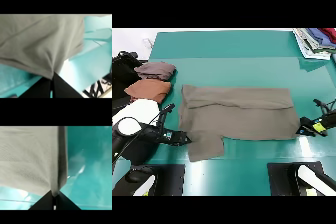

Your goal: Fold the shirts.

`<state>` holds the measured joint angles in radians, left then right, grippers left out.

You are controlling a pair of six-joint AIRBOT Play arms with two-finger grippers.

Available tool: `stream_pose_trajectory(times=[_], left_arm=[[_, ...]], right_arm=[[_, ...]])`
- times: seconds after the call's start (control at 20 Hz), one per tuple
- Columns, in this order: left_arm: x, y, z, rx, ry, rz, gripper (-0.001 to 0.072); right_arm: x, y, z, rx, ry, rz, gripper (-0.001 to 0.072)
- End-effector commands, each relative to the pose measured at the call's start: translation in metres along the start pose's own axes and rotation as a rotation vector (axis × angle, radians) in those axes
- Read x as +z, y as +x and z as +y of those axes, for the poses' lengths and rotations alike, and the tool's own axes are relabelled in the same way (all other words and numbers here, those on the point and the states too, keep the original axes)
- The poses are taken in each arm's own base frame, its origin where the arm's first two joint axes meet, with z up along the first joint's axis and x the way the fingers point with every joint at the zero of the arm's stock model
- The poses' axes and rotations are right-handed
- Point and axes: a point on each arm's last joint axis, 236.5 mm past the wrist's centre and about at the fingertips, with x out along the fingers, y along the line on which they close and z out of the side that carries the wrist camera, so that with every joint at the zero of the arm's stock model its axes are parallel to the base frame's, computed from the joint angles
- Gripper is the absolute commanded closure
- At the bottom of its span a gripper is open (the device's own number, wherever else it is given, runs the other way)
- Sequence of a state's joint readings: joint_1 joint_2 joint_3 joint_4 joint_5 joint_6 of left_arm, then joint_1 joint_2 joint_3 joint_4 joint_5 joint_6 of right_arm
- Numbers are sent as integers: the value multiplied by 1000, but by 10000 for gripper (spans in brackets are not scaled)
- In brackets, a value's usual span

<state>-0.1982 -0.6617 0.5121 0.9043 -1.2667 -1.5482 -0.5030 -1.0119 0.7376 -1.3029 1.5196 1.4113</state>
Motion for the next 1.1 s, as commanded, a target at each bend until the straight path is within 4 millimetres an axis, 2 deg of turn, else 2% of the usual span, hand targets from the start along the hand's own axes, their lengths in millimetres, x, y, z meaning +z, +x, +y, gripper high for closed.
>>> stream_pose_trajectory(times=[0.0, 0.1, 0.2, 0.3, 0.5, 0.6, 0.75, 0.8, 0.85, 0.9, 0.95, 1.0, 1.05], left_arm=[[5, -25, -10, 28, 44, -44, 680], [44, -40, -11, 77, 85, -169, 679], [80, -44, -8, 116, 121, -226, 679], [113, -34, -3, 136, 143, -233, 678], [200, -18, 25, 169, 59, -306, 678], [227, -5, 29, 162, 50, -301, 677], [252, 10, 34, 155, 46, -288, 677], [259, 11, 35, 158, 50, -294, 648], [265, 8, 32, 155, 46, -310, 330], [271, 2, 27, 148, 38, -329, 48], [275, -3, 22, 143, 45, -339, 45], [276, -8, 16, 136, 56, -338, 45], [277, -11, 11, 131, 64, -333, 51]], right_arm=[[0, -38, -1, -66, -40, -103, 698], [18, -55, 7, -77, -68, -156, 698], [44, -65, 21, -86, -112, -182, 698], [74, -68, 34, -88, -139, -199, 698], [129, -59, 55, -90, -185, -166, 697], [147, -52, 64, -84, -201, -150, 698], [175, -43, 91, 23, -203, -146, 686], [185, -44, 99, 70, -206, -165, 516], [195, -50, 106, 129, -200, -191, 387], [201, -56, 110, 182, -204, -208, 372], [204, -62, 108, 221, -226, -223, 307], [203, -64, 97, 225, -222, -221, 188], [200, -62, 81, 228, -203, -204, 119]])
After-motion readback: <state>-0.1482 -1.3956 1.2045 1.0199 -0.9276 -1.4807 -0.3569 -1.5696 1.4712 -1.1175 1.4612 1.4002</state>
